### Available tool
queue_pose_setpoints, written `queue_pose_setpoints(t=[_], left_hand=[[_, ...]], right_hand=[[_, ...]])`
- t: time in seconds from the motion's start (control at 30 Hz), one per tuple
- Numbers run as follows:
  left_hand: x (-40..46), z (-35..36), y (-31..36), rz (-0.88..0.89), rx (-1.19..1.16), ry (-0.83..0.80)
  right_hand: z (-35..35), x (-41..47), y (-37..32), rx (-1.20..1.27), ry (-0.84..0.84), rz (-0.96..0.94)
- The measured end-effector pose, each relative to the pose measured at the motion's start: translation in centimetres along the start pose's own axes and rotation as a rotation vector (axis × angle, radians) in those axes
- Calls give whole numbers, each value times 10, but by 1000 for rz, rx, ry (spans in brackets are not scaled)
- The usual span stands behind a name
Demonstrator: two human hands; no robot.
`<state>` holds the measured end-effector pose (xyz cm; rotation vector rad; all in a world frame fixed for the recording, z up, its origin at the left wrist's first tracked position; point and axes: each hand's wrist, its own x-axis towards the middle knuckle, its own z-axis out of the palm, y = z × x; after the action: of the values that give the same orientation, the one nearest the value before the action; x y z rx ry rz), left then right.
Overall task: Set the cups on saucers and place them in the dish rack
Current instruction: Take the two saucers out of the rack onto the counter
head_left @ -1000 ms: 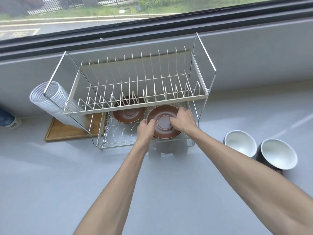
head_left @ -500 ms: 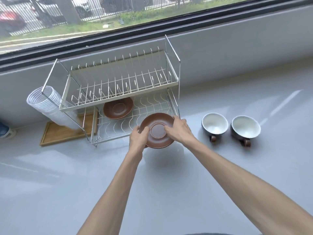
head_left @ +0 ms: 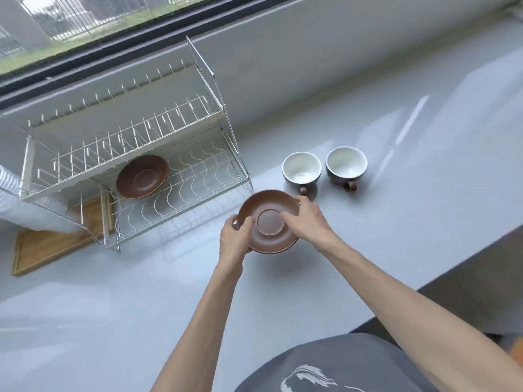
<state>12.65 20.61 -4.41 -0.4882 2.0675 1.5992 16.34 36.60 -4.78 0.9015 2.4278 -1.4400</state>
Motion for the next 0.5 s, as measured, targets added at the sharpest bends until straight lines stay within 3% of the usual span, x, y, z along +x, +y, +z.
queue_pose_setpoints(t=[0.5], left_hand=[[-26, 100, -22, -68, 55, -238]], right_hand=[[-68, -12, 111, 146, 161, 188]])
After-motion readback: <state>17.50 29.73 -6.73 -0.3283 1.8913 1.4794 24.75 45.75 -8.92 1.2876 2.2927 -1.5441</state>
